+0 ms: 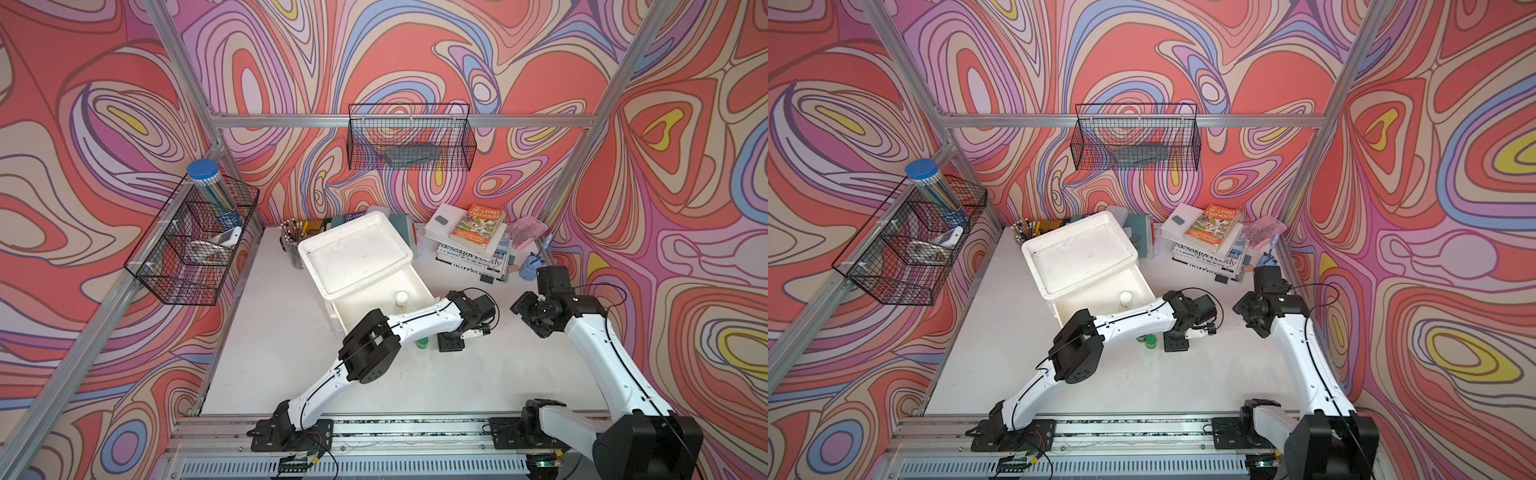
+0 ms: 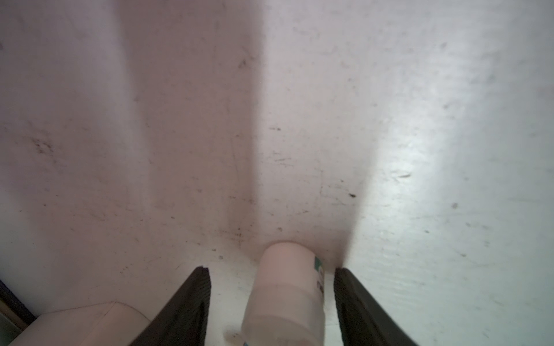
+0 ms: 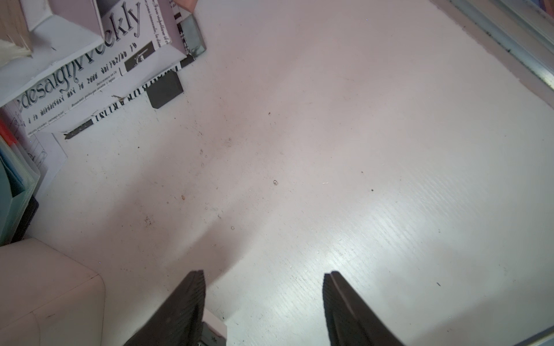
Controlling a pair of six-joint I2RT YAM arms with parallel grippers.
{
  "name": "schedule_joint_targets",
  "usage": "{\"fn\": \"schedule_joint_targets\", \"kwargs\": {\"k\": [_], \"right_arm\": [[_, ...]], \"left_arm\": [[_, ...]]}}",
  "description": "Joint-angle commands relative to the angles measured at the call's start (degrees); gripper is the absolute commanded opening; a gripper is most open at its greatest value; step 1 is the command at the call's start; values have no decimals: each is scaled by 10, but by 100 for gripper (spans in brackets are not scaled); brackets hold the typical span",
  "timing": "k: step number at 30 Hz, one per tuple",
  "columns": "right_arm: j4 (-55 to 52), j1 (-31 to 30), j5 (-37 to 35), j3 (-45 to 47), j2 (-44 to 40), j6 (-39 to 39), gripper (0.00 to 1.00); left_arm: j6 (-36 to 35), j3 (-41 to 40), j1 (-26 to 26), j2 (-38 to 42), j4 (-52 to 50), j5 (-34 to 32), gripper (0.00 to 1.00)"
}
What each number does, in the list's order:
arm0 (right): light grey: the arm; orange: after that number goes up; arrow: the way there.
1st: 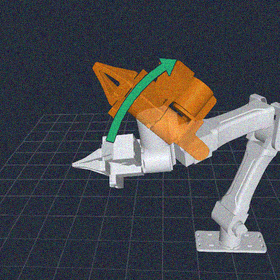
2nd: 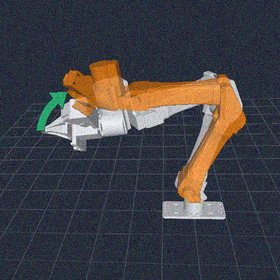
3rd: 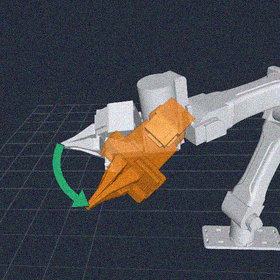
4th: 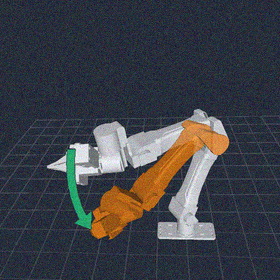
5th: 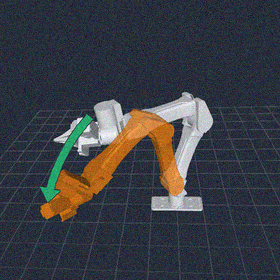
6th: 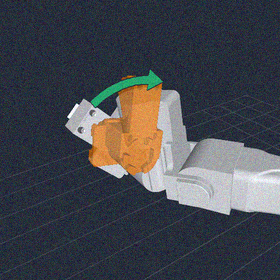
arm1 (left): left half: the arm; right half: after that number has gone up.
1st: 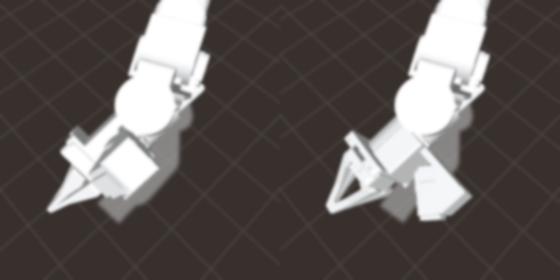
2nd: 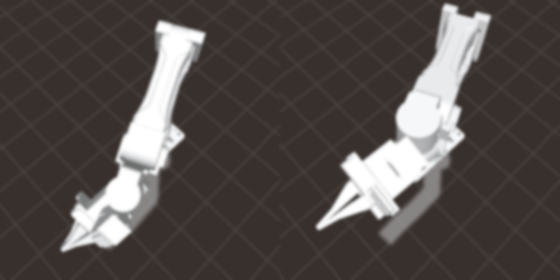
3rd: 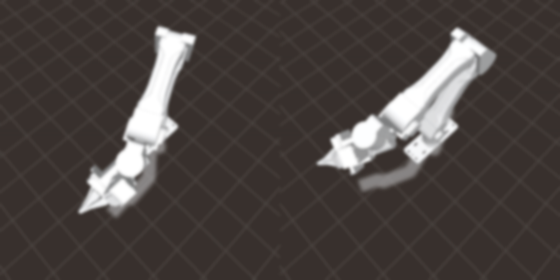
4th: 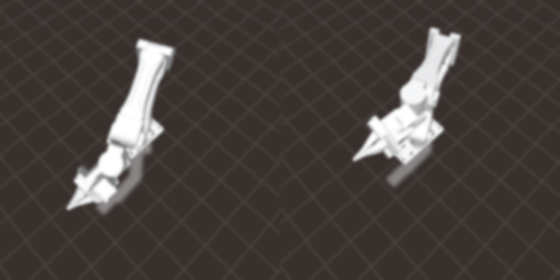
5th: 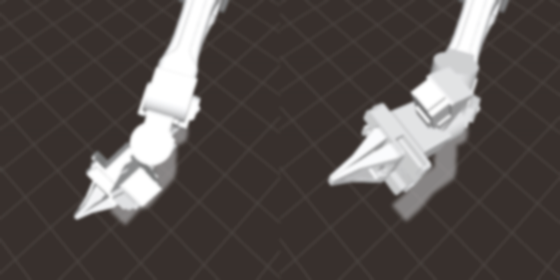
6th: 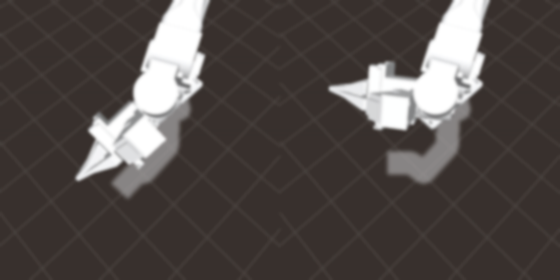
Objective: Put the paint cans in the drawer according to color
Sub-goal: Pick up the paint can at the center of the board, then place the paint can in the storage box.
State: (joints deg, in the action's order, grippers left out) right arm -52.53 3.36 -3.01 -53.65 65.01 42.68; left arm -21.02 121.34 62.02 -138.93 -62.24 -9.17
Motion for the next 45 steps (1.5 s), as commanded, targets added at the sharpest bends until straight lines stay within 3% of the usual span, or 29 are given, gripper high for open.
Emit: {"fn": "schedule_joint_targets", "kwargs": {"k": [1, 19, 29, 36, 45], "right_arm": [[12, 2, 6, 1, 5, -6, 65], [11, 2, 10, -2, 6, -9, 64], [12, 2, 10, -10, 10, -10, 64], [17, 2, 12, -12, 12, -10, 64], [44, 3, 18, -12, 24, -8, 63]], "left_arm": [[3, -6, -2, -8, -24, 5, 59], [5, 49, 3, 33, -24, 46, 29], [5, 81, 39, 90, -14, 40, 19], [38, 83, 70, 169, -3, 28, 19], [83, 68, 61, 285, -101, -37, 19]]}}
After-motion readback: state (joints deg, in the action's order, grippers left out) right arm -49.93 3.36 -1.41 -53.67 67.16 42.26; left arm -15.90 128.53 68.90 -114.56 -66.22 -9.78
